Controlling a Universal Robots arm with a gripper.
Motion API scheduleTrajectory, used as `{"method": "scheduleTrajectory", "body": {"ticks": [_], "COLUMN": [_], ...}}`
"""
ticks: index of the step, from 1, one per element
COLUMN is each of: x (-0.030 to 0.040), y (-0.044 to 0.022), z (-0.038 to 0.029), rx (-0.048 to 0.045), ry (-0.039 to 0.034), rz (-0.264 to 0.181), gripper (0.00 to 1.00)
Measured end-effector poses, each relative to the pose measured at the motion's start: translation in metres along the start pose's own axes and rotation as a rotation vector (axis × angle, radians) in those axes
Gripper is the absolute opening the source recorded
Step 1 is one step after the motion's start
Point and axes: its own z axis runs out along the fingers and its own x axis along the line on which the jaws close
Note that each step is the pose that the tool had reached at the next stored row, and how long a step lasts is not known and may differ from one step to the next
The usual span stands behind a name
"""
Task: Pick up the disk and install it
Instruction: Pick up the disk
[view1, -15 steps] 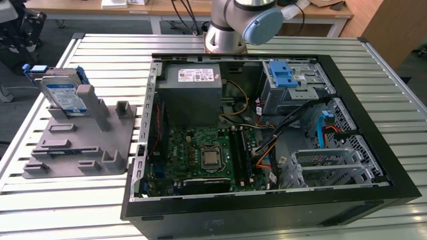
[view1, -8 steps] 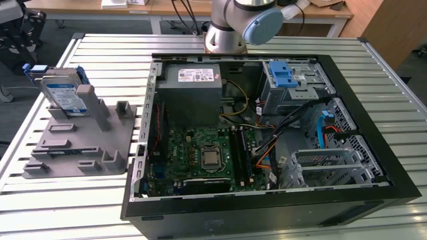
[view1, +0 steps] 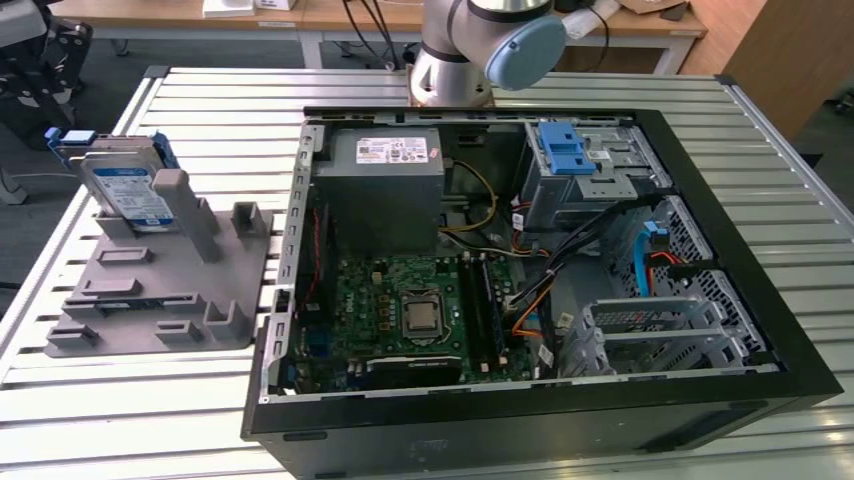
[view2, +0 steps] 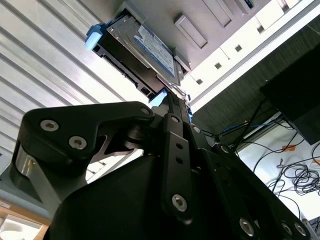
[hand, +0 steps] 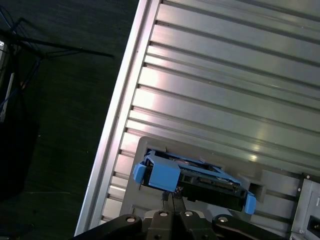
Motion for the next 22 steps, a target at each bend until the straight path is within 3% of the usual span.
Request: {"method": "scheduleTrajectory", "body": {"ticks": [6, 20, 22], "x": [0.0000, 0.0000, 0.0000], "y": [0.0000, -0.0001, -0.0001], "z": [0.0000, 0.0029, 0.0030], "rx": [0.0001, 0.0021, 0.0023], "ry": [0.0003, 0.0105, 0.0108], "rz": [-0.006, -0.251, -0.264], "gripper": [0.11, 0.11, 0.11]}}
